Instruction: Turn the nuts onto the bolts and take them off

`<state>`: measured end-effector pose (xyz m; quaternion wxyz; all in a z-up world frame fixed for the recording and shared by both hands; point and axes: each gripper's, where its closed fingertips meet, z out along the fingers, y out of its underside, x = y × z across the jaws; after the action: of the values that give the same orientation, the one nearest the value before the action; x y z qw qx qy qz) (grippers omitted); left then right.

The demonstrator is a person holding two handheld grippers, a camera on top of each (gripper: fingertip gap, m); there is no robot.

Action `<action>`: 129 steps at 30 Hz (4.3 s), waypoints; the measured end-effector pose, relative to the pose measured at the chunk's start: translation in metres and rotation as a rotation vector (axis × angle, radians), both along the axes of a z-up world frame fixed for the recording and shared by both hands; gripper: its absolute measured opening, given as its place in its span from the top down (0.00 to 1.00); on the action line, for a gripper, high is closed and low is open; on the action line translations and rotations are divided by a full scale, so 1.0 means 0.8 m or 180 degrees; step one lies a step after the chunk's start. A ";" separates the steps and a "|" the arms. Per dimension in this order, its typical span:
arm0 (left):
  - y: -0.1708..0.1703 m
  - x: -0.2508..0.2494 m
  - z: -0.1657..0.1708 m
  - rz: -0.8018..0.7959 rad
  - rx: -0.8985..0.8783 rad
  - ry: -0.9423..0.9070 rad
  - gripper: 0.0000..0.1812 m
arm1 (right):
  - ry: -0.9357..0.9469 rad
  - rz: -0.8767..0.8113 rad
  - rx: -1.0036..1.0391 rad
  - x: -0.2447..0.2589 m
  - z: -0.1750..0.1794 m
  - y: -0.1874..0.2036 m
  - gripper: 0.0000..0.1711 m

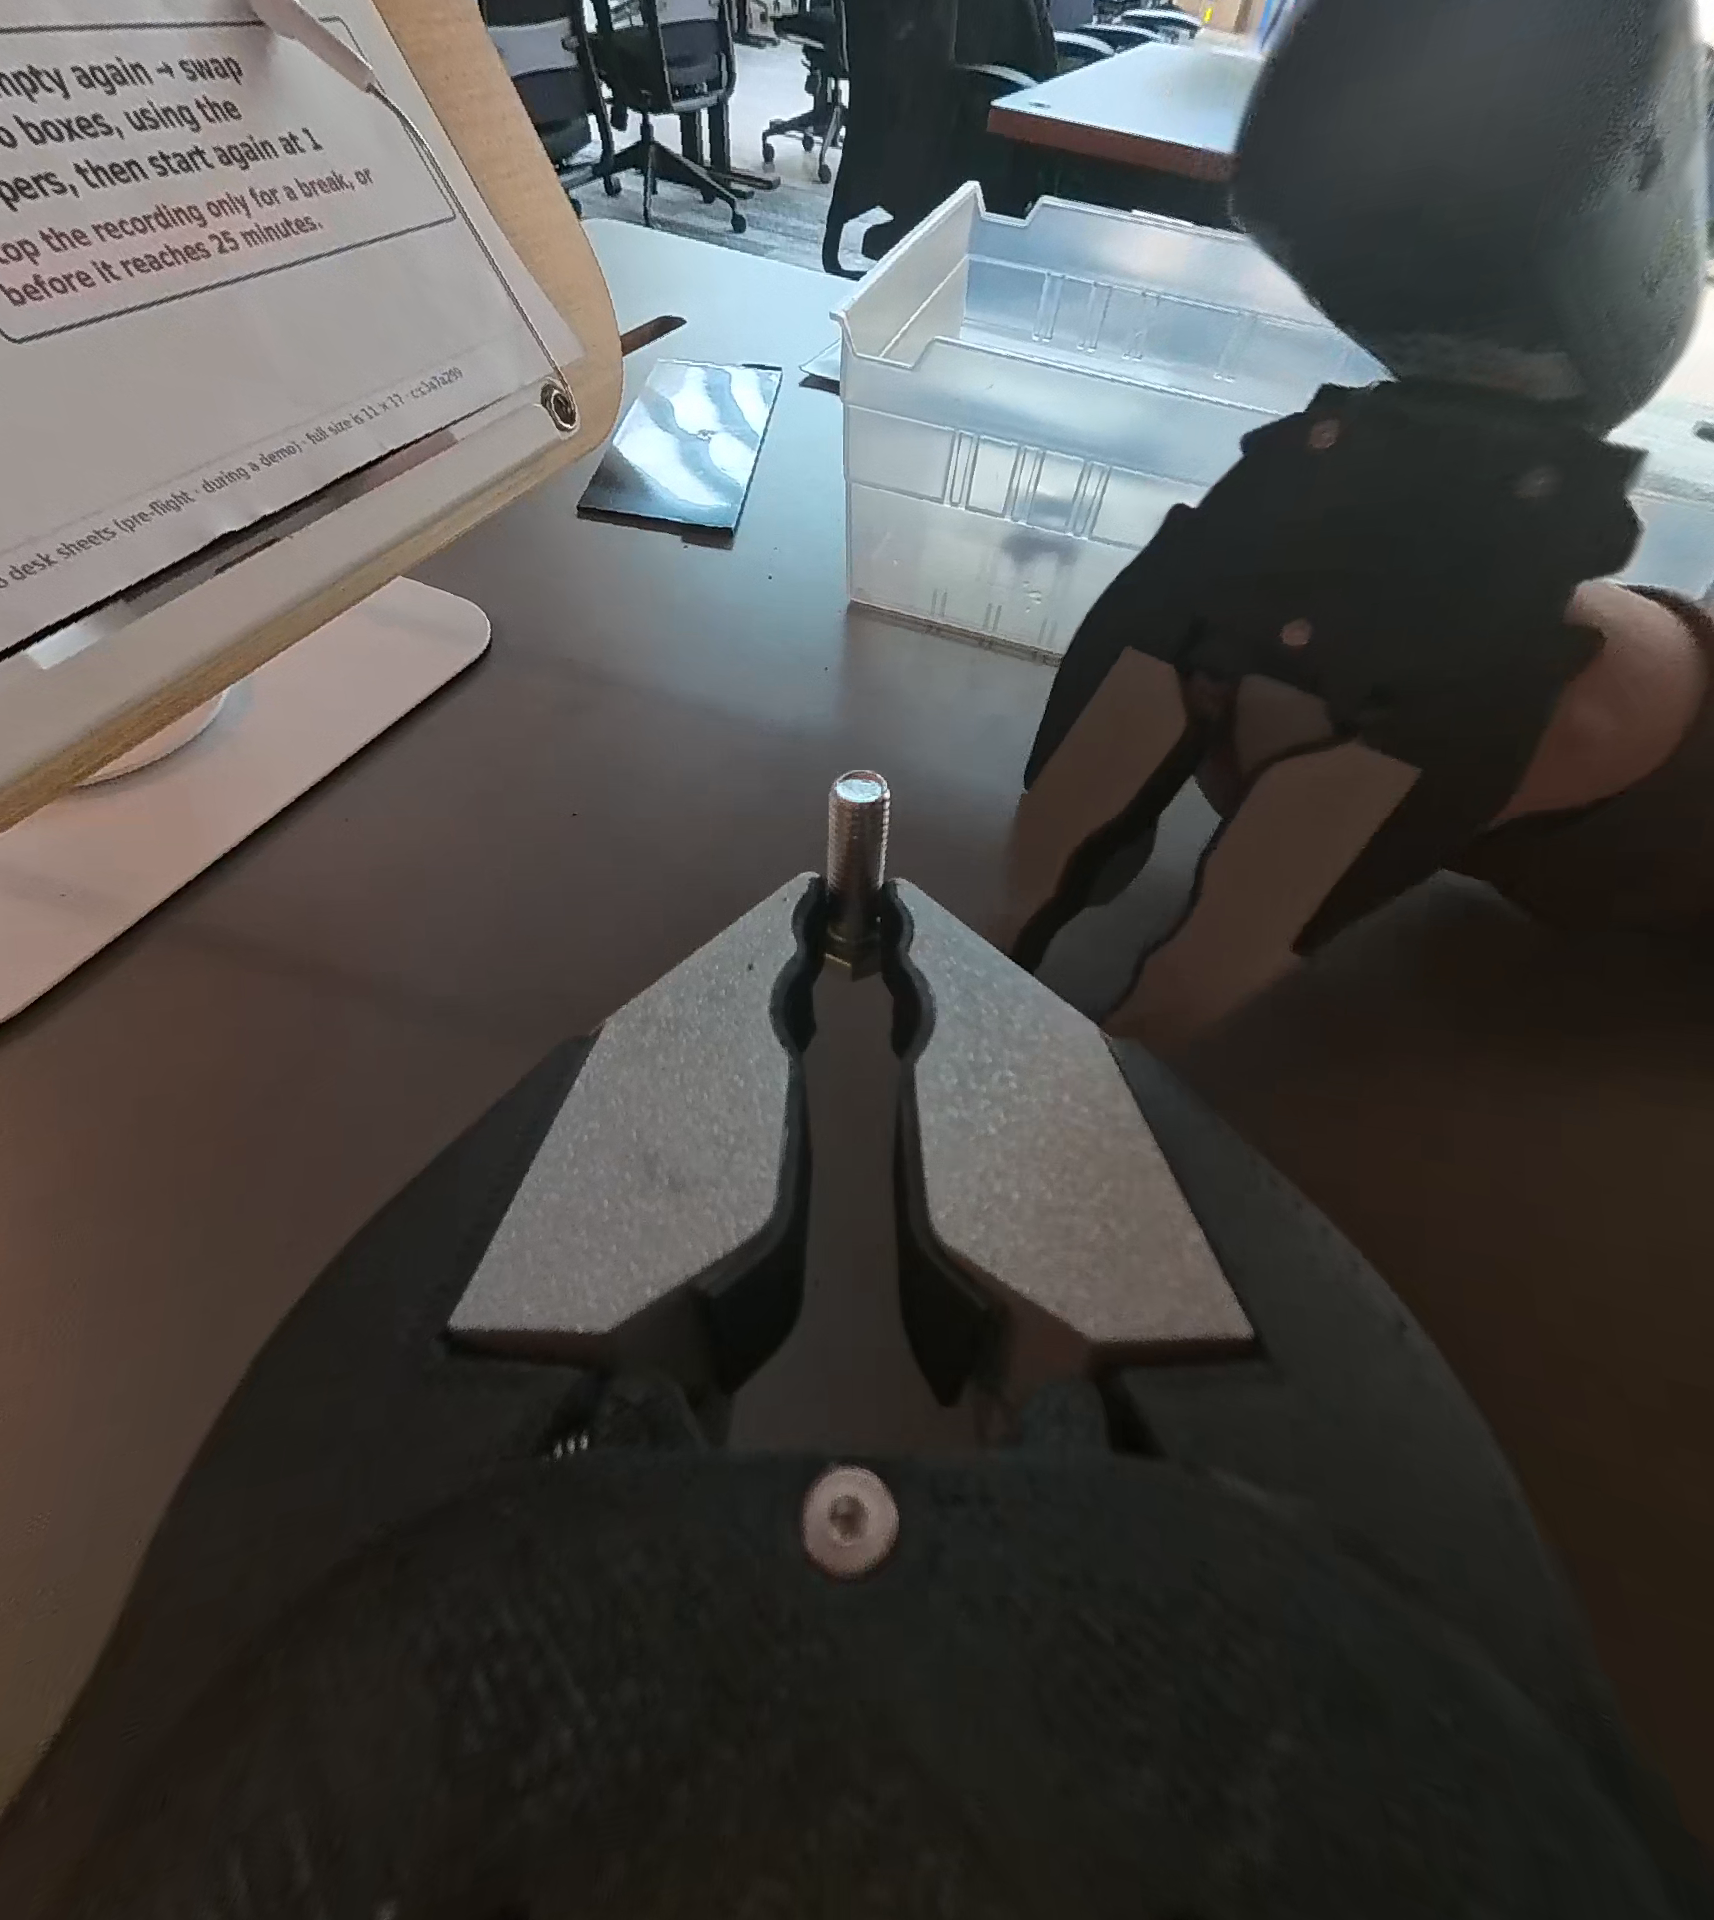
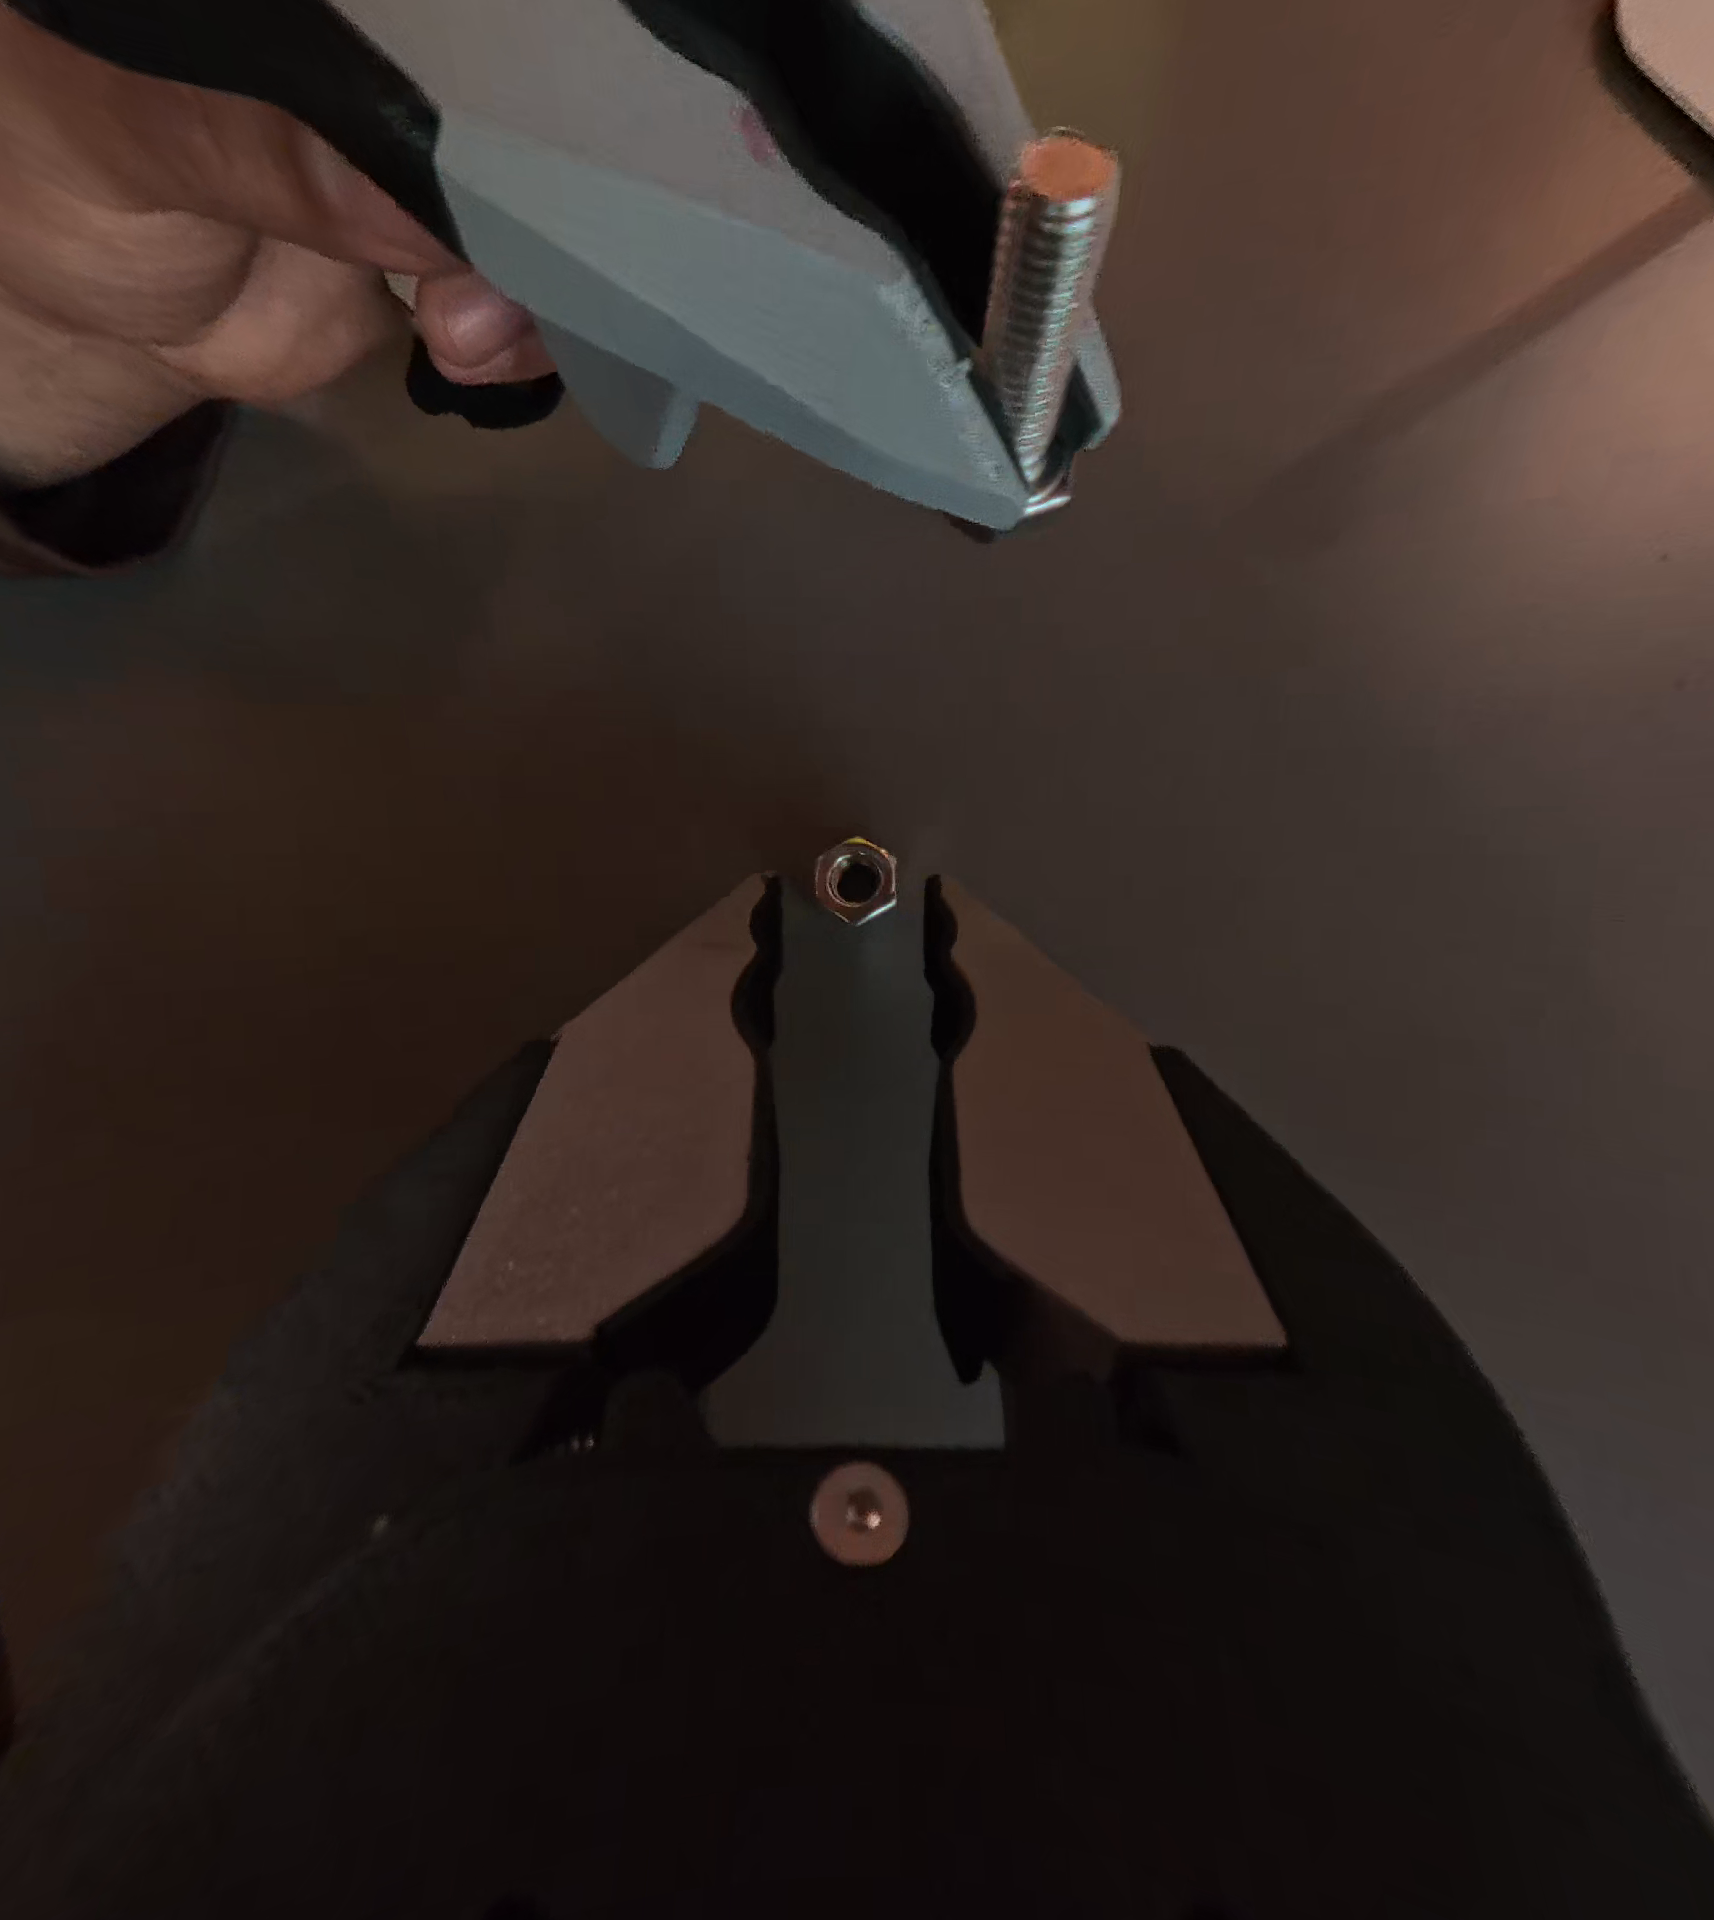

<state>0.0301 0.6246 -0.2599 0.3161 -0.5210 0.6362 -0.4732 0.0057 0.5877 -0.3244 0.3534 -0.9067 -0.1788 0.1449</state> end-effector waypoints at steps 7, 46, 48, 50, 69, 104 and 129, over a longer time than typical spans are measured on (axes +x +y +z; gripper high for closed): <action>0.002 0.000 -0.001 0.0013 -0.0002 0.0000 0.96 | -0.0353 0.0063 0.0092 -0.002 -0.008 0.006 0.92; -0.002 0.000 -0.003 -0.0017 0.0029 0.0020 0.96 | -0.0284 -0.0175 0.0102 -0.005 -0.010 -0.002 0.92; -0.002 0.000 -0.003 -0.0018 0.0029 0.0024 0.96 | -0.0275 -0.0164 0.0080 -0.005 -0.012 -0.003 0.92; -0.002 0.000 -0.003 -0.0018 0.0033 0.0026 0.96 | -0.0305 -0.0171 0.0081 -0.003 -0.012 -0.003 0.92; -0.002 0.001 -0.005 -0.0022 0.0022 0.0038 0.96 | -0.0356 -0.0212 0.0036 0.008 -0.014 -0.006 0.91; -0.003 0.000 0.002 0.0005 0.0178 -0.0050 0.96 | -0.0280 -0.0229 0.0147 0.023 0.121 0.051 0.92; 0.000 0.000 0.005 0.0124 0.0486 -0.0072 0.96 | -0.0191 -0.0272 0.0063 0.016 0.119 0.055 0.92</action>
<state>0.0298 0.6246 -0.2562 0.3712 -0.5023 0.6565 -0.4229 0.0182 0.6314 -0.2294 0.3627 -0.9139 -0.1518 0.1006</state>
